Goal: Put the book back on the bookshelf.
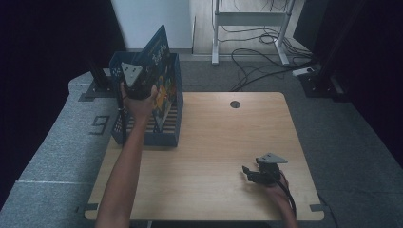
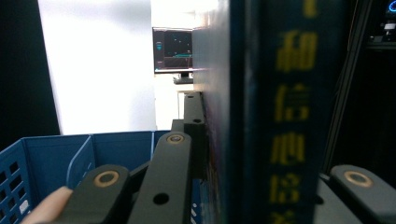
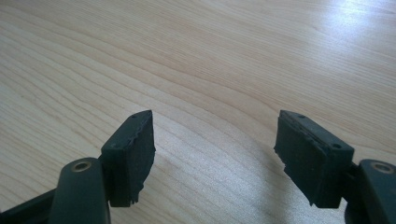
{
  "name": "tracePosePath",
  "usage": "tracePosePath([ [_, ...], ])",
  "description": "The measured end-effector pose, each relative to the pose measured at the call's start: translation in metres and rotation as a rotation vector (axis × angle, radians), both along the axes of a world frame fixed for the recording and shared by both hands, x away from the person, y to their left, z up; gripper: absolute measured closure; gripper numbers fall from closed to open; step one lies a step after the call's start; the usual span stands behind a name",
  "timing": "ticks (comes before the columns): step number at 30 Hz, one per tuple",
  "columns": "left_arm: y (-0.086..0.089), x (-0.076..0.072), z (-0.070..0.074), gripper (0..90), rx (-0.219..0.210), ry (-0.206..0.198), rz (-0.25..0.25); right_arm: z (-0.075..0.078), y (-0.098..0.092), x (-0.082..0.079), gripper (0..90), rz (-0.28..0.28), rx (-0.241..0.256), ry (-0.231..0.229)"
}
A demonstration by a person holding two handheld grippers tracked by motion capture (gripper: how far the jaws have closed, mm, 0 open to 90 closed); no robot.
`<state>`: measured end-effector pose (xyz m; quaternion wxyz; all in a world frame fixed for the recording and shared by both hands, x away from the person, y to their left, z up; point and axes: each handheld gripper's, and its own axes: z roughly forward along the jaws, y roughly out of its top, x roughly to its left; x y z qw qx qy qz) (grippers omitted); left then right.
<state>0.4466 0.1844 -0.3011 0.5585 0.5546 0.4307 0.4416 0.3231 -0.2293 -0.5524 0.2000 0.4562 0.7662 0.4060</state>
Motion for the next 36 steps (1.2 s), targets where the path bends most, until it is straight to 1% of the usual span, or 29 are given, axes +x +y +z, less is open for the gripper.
tracePosePath([
  [7,-0.003,0.006,-0.003,82.0,0.015,-0.009,0.014,0.0,0.0,0.0,27.3,-0.002,-0.001,-0.001],
  [8,-0.003,0.007,-0.004,82.0,0.019,-0.01,0.02,0.0,0.0,0.0,27.3,-0.002,-0.001,0.0],
  [9,-0.004,0.009,-0.006,82.1,0.031,-0.014,0.025,0.0,0.0,0.0,27.3,-0.001,-0.001,0.001],
  [10,-0.004,0.01,-0.007,82.1,0.032,-0.014,0.026,0.0,0.0,0.0,27.3,0.0,-0.002,0.001],
  [15,-0.005,0.012,-0.012,82.0,0.022,-0.014,0.027,0.0,0.0,0.0,27.3,-0.002,-0.002,0.002],
  [17,-0.005,0.014,-0.018,82.1,0.01,-0.011,0.027,0.0,0.0,0.0,27.2,-0.003,-0.002,0.001],
  [19,-0.006,0.015,-0.02,82.1,0.01,-0.01,0.028,0.0,0.0,-0.001,27.2,-0.003,-0.002,0.001],
  [22,-0.007,0.017,-0.027,82.1,0.008,-0.011,0.036,0.0,0.0,-0.001,27.1,-0.003,-0.003,0.002],
  [23,-0.007,0.017,-0.027,82.1,0.008,-0.011,0.036,0.0,0.0,-0.001,27.1,-0.003,-0.003,0.002],
  [24,-0.008,0.017,-0.031,82.0,0.01,-0.008,0.033,0.0,0.0,-0.001,27.1,-0.002,-0.001,0.004],
  [26,-0.008,0.017,-0.033,82.1,0.006,-0.007,0.033,0.0,0.0,-0.001,27.2,-0.002,0.0,0.004],
  [28,-0.009,0.017,-0.039,82.0,-0.002,-0.006,0.032,0.0,0.0,-0.001,27.1,-0.002,-0.001,0.002],
  [30,-0.01,0.018,-0.041,82.0,-0.005,-0.004,0.03,0.0,0.0,-0.001,27.1,0.0,-0.004,0.002],
  [32,-0.011,0.017,-0.046,82.0,-0.004,-0.002,0.035,0.0,0.0,-0.001,27.1,-0.001,-0.004,0.001],
  [36,-0.013,0.018,-0.05,82.0,0.002,0.002,0.038,0.0,0.0,-0.001,27.1,0.0,-0.003,0.001],
])
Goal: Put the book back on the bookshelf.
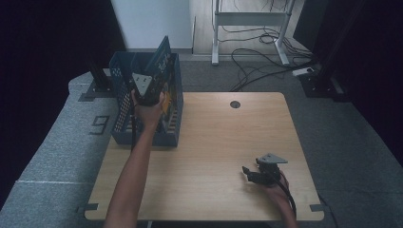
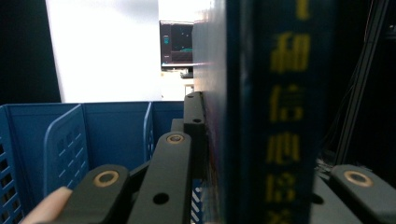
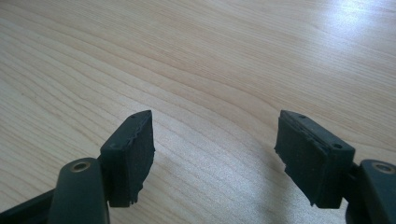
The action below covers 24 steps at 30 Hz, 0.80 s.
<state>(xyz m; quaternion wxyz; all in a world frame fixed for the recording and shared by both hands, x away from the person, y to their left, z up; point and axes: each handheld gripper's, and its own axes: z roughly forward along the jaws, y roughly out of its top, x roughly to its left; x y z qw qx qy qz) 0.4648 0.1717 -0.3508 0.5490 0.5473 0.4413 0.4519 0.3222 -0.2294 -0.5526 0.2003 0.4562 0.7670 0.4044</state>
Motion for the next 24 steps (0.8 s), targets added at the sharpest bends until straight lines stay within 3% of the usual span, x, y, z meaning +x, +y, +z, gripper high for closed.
tracePosePath([
  [6,-0.004,-0.001,-0.01,82.0,0.003,0.004,-0.005,0.0,0.0,0.0,27.1,0.002,0.0,0.002],
  [17,-0.015,0.002,-0.032,82.0,0.054,0.042,-0.008,0.0,0.0,0.0,27.0,0.002,-0.001,0.001],
  [24,-0.015,0.002,-0.044,81.9,0.048,0.065,-0.01,0.0,0.0,-0.001,26.9,0.002,-0.003,0.0],
])
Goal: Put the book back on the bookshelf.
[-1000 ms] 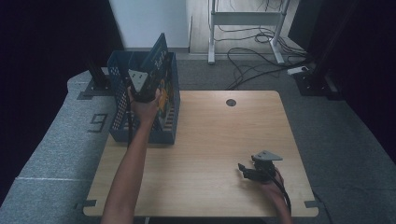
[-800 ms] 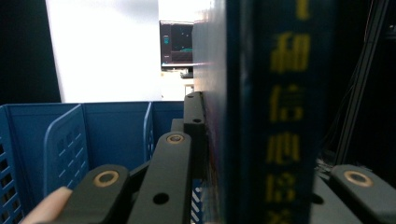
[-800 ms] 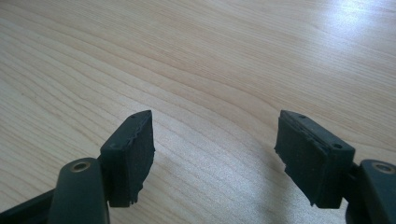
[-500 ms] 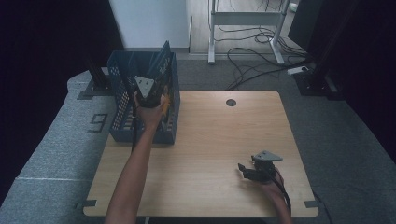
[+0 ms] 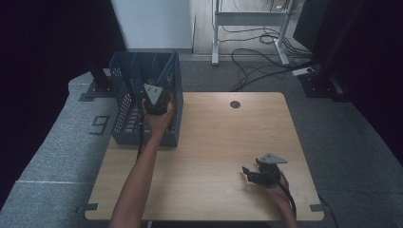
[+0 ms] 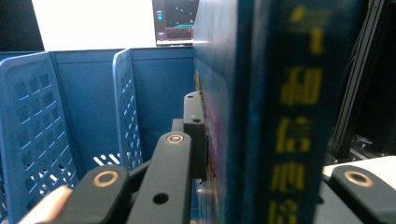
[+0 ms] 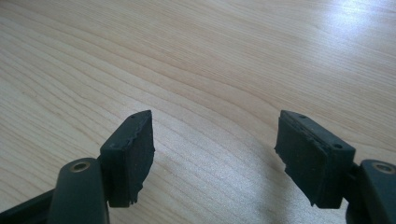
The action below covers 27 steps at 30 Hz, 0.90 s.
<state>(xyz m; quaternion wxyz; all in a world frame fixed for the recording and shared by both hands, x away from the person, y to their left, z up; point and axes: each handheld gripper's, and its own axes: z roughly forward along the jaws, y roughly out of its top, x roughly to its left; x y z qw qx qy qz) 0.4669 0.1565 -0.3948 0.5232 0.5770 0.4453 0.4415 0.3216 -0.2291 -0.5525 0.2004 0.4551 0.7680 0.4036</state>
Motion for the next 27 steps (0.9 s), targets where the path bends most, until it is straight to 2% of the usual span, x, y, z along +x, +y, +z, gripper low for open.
tracePosePath([
  [5,0.0,-0.002,-0.001,80.8,0.015,-0.002,-0.018,0.0,0.0,0.0,26.9,0.0,0.0,0.0],
  [8,-0.002,-0.006,-0.001,75.3,0.032,-0.008,-0.048,0.0,0.0,-0.001,26.8,0.002,-0.005,-0.001],
  [12,-0.003,-0.008,0.0,70.7,0.033,-0.007,-0.067,0.0,0.001,-0.001,26.7,0.001,-0.006,0.001],
  [14,-0.003,-0.008,0.0,63.8,0.026,0.007,-0.087,0.0,0.001,-0.001,26.8,0.0,-0.007,0.001],
  [19,-0.004,-0.011,0.001,57.7,0.036,0.012,-0.105,0.0,0.0,-0.001,26.8,0.001,-0.004,0.001],
  [20,-0.004,-0.012,0.001,52.6,0.038,0.018,-0.113,0.0,0.0,-0.001,26.8,0.0,-0.003,0.001],
  [22,-0.005,-0.012,0.001,50.6,0.041,0.018,-0.113,0.0,0.0,-0.001,26.8,0.0,-0.004,0.001],
  [27,-0.004,-0.016,0.003,38.9,0.049,0.027,-0.128,0.0,0.0,-0.001,26.7,0.0,-0.005,0.0],
])
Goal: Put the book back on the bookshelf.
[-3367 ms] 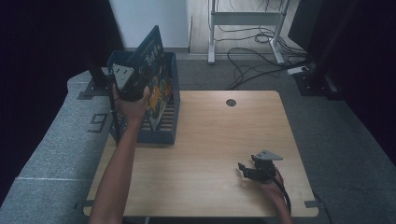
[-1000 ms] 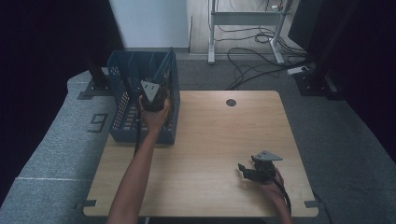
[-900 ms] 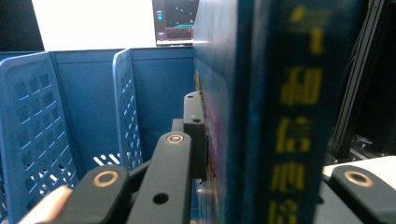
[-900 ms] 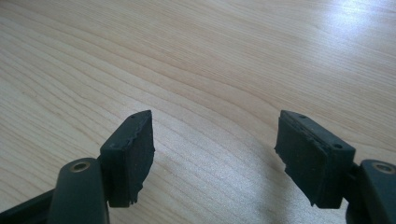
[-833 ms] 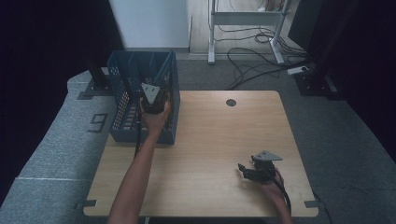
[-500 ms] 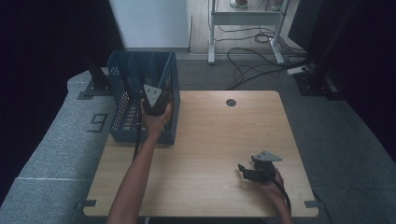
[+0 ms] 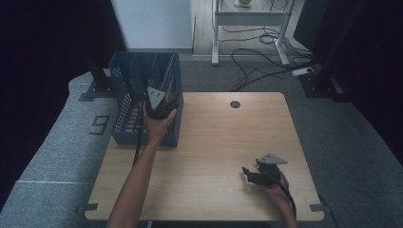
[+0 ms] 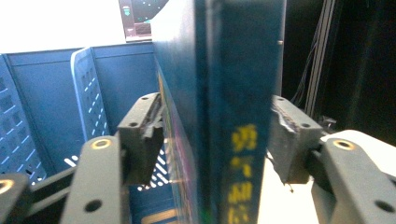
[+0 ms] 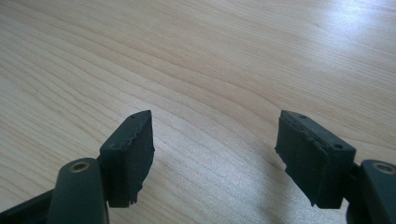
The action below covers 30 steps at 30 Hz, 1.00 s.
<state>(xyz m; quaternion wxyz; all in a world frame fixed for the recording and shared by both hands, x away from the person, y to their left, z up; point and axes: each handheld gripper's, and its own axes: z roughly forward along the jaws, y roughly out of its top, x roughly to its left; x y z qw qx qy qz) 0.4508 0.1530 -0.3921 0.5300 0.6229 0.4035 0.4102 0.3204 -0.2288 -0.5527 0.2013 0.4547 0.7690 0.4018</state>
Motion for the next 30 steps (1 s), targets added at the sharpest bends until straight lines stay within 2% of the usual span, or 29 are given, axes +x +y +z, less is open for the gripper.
tracePosePath([
  [10,0.01,-0.01,0.004,32.4,-0.008,0.023,-0.02,0.0,0.0,0.0,26.7,-0.002,-0.002,0.002],
  [14,0.014,-0.012,0.004,30.3,-0.029,0.036,-0.032,0.0,0.0,0.0,26.6,-0.002,-0.004,0.001],
  [25,0.02,-0.024,0.001,26.6,0.01,0.094,-0.086,0.0,0.0,0.0,26.5,-0.002,-0.004,0.004],
  [30,0.022,-0.03,0.001,26.0,0.01,0.106,-0.098,0.0,0.0,0.0,26.5,-0.003,-0.002,0.005],
])
